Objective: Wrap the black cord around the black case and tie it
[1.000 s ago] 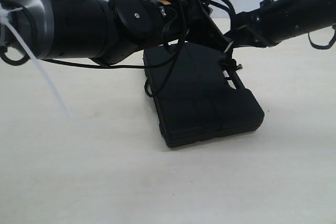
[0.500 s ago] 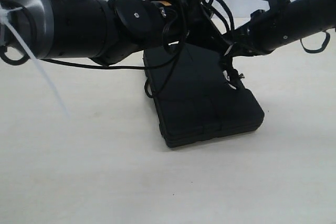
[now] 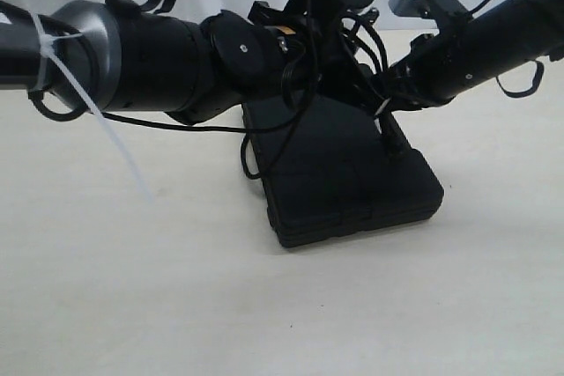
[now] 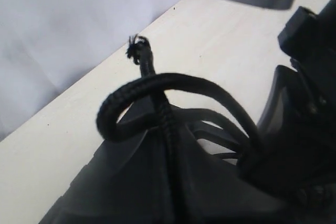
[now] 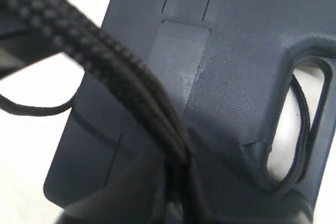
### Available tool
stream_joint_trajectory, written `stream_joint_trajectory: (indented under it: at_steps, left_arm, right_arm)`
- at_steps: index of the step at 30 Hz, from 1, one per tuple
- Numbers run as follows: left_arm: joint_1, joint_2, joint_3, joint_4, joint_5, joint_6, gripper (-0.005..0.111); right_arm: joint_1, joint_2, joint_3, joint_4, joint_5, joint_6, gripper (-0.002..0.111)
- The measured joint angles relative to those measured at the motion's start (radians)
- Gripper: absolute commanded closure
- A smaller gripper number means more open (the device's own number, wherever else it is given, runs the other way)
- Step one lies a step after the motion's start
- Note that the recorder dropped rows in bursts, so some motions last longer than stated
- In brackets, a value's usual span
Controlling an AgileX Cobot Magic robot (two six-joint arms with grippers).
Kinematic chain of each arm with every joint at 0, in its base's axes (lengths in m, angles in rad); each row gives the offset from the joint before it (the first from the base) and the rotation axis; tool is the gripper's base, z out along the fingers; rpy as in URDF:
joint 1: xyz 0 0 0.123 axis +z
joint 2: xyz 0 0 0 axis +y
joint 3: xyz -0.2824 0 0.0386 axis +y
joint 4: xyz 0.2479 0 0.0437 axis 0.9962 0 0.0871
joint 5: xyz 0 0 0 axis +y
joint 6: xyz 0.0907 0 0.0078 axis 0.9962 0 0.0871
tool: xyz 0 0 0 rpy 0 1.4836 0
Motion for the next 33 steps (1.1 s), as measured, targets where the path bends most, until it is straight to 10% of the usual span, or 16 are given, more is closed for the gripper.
stream_joint_trajectory:
  at_steps: [15,25,33]
  left_arm:
    - [-0.001,0.004,0.0,0.082,-0.03,0.0,0.107]
    - [-0.001,0.005,0.002,0.09,-0.096,0.005,0.107]
    - [-0.001,0.005,0.002,0.244,-0.061,0.016,0.107]
  right_arm:
    - [0.0,0.0,0.0,0.012,-0.016,-0.08,0.036]
    - [0.002,-0.119,0.0,-0.053,0.056,-0.142,0.024]
    - [0.002,-0.221,0.0,-0.648,-0.202,-0.46,0.024]
